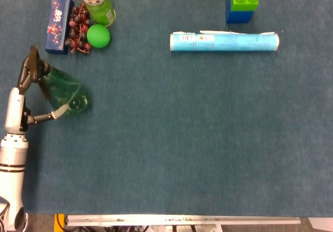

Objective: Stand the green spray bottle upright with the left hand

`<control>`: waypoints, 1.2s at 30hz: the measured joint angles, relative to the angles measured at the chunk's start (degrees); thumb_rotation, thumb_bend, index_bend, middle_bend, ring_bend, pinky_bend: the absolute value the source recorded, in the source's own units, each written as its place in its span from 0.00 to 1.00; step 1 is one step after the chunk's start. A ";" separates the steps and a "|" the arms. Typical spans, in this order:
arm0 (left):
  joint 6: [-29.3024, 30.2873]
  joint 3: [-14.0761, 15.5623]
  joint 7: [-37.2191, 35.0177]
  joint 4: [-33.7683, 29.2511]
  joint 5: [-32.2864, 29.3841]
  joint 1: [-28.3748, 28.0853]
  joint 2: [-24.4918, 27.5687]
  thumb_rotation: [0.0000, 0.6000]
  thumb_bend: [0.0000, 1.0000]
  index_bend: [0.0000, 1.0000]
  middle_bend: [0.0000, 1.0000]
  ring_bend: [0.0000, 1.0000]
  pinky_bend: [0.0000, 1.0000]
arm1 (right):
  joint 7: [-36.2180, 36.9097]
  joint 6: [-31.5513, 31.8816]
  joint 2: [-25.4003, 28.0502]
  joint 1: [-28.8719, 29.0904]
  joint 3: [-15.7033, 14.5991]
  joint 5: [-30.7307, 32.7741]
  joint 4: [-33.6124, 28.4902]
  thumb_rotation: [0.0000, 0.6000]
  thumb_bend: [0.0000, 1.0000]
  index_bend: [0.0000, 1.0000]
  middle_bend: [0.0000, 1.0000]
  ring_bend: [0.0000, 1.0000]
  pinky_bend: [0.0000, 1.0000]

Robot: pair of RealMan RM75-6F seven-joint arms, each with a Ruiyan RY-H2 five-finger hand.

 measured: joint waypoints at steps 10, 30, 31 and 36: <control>0.69 0.13 0.17 -0.32 0.24 0.46 0.18 1.00 0.07 0.26 0.04 0.10 0.18 | -0.10 0.03 0.00 0.01 0.00 -0.02 -0.08 1.00 0.10 0.48 0.34 0.25 0.36; -0.07 0.51 2.27 -5.11 0.54 0.72 2.99 1.00 0.01 0.15 0.00 0.05 0.16 | 0.09 0.42 0.00 -0.18 -0.04 -0.24 -0.08 1.00 0.10 0.48 0.34 0.25 0.36; 0.03 0.48 2.18 -5.17 0.53 0.76 3.03 1.00 0.01 0.14 0.00 0.05 0.16 | 0.10 0.44 0.00 -0.18 -0.04 -0.24 -0.08 1.00 0.10 0.48 0.34 0.25 0.36; 0.59 0.54 1.58 -5.31 0.74 1.03 3.21 1.00 0.00 0.11 0.00 0.05 0.16 | 0.20 0.47 0.01 -0.20 -0.04 -0.28 -0.04 1.00 0.10 0.48 0.34 0.25 0.36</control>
